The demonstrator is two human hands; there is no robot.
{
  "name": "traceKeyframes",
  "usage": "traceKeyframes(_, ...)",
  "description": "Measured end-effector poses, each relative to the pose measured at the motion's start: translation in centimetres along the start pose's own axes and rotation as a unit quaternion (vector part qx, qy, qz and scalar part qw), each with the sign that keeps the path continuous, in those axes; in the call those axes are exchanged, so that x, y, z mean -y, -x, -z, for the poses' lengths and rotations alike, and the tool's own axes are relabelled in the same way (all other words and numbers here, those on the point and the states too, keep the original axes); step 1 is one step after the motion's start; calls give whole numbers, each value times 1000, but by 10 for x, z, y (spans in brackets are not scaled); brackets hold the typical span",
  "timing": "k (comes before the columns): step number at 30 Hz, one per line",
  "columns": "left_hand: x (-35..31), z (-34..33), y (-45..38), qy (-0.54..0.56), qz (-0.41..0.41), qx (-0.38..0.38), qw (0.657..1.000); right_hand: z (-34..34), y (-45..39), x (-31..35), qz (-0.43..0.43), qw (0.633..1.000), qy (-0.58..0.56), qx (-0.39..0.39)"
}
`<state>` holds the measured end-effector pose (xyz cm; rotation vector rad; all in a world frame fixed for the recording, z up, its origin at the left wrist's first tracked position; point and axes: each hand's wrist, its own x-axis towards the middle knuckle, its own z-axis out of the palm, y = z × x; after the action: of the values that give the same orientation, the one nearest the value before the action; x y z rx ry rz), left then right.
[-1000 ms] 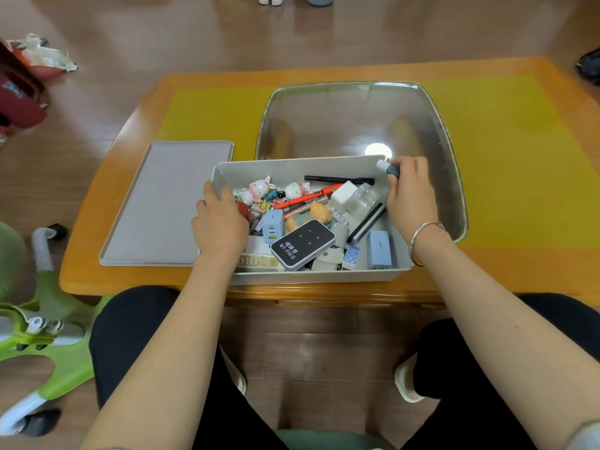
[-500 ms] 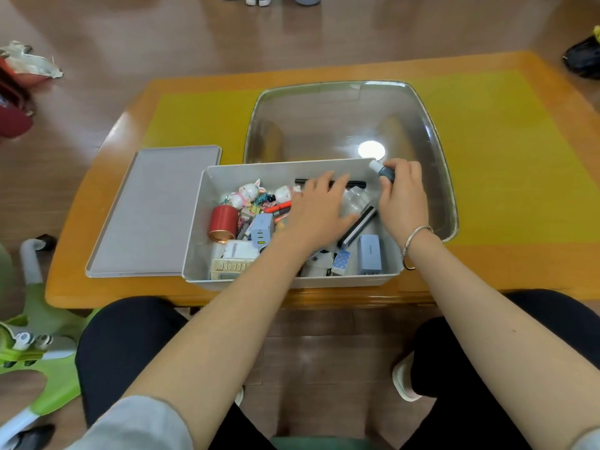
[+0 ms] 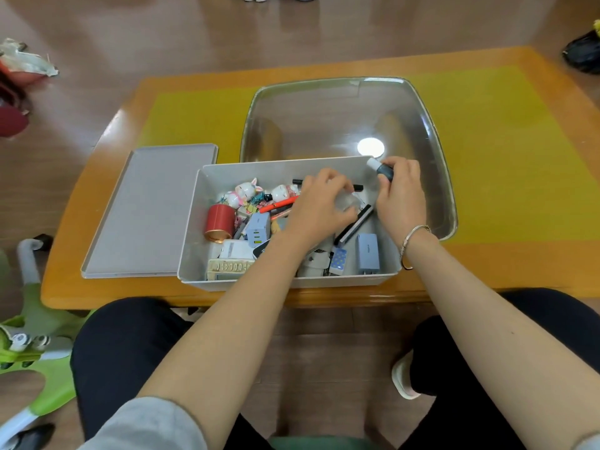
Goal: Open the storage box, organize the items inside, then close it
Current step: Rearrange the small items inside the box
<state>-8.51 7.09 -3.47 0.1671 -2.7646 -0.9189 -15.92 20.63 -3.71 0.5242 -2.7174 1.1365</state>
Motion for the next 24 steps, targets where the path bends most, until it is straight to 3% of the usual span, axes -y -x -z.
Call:
traceKeyframes(2, -2, 16, 5, 38, 3, -76, 996, -1, -1, -1, -4, 1000, -5, -1)
traceKeyframes(5, 4, 35, 13, 3, 37, -157, 987, -1, -1, 0, -10, 1000, -5, 0)
traceKeyframes(10, 39, 53, 40, -98, 136, -170, 971, 1, 0, 1, -14, 1000, -9, 6)
traceKeyframes(15, 44, 58, 43, -217, 234, -176, 931, 2, 1, 2, -20, 1000, -13, 5)
traceKeyframes(17, 36, 54, 38, -229, 214, -176, 933, 2, 2, 3, -21, 1000, -14, 7)
traceKeyframes(19, 24, 46, 27, -205, 147, -147, 956, 2, 1, 3, -23, 1000, -17, 8)
traceKeyframes(21, 10, 33, 13, -172, 52, -55, 982, 2, 1, 2, -27, 999, -20, 8)
traceKeyframes(24, -3, 9, -8, -219, -37, 71, 972, 3, 1, 2, -22, 999, -24, 10)
